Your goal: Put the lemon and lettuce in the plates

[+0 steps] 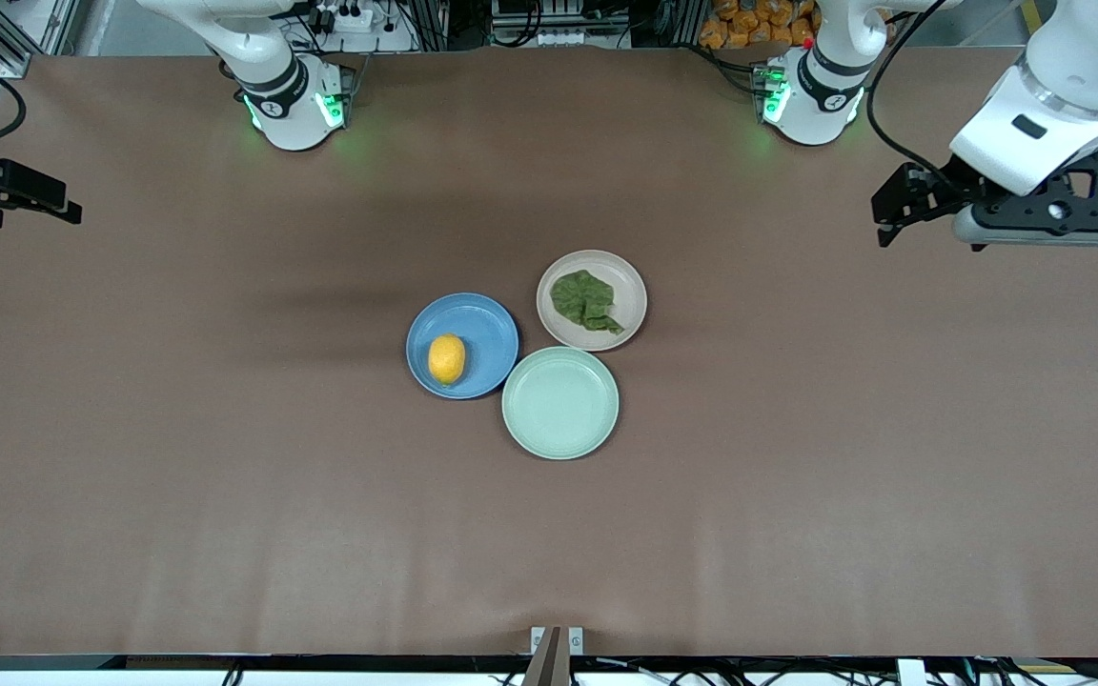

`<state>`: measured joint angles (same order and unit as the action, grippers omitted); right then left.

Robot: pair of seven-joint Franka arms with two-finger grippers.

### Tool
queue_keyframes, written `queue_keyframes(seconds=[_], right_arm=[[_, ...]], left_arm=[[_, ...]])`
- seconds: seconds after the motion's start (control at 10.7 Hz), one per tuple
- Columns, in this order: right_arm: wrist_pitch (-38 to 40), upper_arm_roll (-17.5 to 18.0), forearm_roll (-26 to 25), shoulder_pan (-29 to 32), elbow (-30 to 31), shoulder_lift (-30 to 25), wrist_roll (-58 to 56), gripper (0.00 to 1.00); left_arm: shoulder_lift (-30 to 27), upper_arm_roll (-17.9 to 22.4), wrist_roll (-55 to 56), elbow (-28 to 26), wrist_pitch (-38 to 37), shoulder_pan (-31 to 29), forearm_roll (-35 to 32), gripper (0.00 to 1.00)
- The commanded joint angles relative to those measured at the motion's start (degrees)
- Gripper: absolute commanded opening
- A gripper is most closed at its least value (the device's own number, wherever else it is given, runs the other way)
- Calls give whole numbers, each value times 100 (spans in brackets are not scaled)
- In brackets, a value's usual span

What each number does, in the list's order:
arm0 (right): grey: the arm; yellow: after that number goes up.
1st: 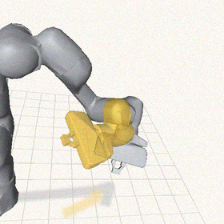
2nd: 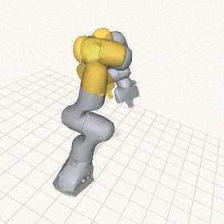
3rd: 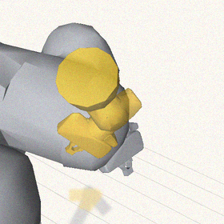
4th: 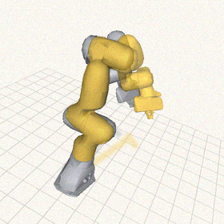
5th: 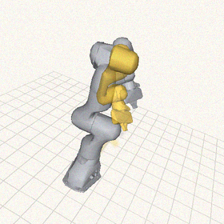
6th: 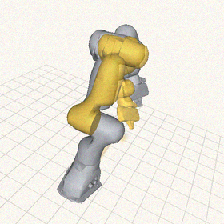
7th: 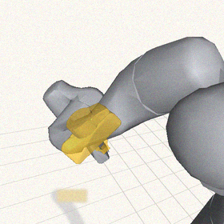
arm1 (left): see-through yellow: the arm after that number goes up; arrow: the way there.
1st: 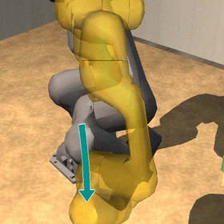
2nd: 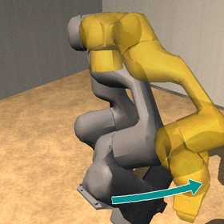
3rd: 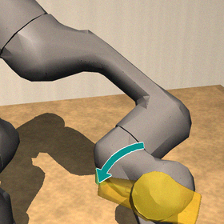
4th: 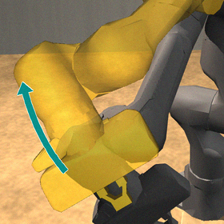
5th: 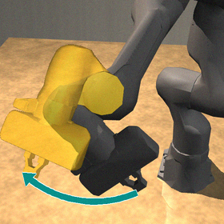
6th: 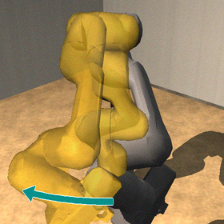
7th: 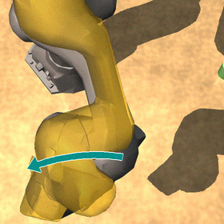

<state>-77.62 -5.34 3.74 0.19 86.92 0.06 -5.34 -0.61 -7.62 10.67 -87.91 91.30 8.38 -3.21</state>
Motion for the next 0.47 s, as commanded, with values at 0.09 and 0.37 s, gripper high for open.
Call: queue_keyframes(seconds=[0.09,0.37], right_arm=[[-417,42,-84,8,238,-191,-46,100],[-561,16,-84,8,229,-165,-37,100]], left_arm=[[0,-46,-152,238,-368,32,-40,100],[-35,-29,-135,283,-447,-12,365,100]])
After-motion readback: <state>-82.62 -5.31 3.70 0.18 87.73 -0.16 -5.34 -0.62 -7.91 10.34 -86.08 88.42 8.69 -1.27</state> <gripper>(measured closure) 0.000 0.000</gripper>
